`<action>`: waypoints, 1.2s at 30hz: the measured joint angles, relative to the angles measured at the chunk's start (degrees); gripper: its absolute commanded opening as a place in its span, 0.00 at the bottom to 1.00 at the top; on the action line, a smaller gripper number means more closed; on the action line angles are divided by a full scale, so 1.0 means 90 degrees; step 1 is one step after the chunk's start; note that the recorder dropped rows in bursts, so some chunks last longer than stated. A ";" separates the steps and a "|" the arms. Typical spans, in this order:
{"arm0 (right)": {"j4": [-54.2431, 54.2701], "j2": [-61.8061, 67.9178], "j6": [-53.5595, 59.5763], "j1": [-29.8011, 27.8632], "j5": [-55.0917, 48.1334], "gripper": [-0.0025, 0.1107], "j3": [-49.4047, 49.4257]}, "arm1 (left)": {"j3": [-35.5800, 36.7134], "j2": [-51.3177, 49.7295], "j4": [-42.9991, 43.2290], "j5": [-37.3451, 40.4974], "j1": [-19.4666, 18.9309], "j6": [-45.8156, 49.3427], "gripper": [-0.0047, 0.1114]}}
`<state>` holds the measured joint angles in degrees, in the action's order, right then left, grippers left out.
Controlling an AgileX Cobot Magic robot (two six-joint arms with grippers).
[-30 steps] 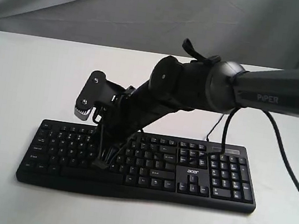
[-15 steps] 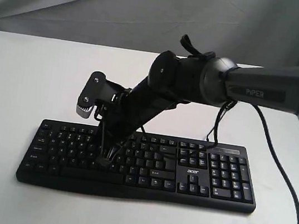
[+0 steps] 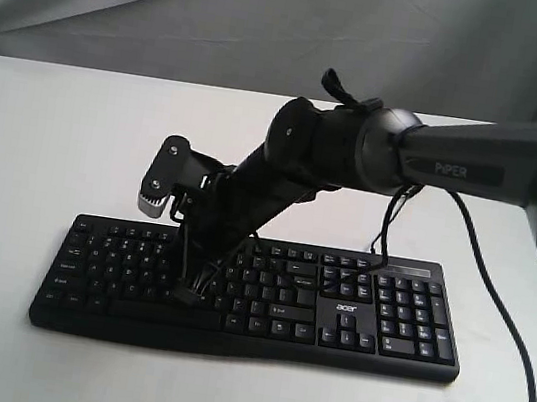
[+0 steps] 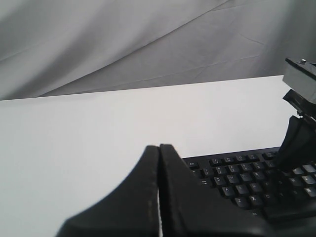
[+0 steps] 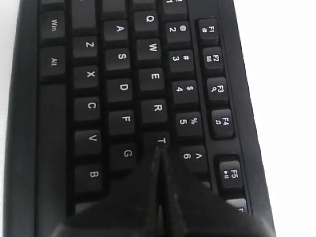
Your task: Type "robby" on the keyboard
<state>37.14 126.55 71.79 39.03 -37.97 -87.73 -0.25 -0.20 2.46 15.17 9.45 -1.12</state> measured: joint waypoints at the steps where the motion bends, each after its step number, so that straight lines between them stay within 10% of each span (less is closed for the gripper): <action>1: 0.0017 0.0000 -0.0001 0.0000 0.0000 0.02 0.0000 | 0.0000 0.0000 0.0000 0.0000 0.0000 0.0000 0.04; 36: 0.0067 0.0000 -0.0001 -0.0010 0.0156 0.02 0.0000 | 0.0000 0.0000 0.0000 0.0000 0.0000 0.0000 0.04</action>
<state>37.75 126.55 71.78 38.94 -36.56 -87.73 -0.25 -0.20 2.46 15.17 9.45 -1.12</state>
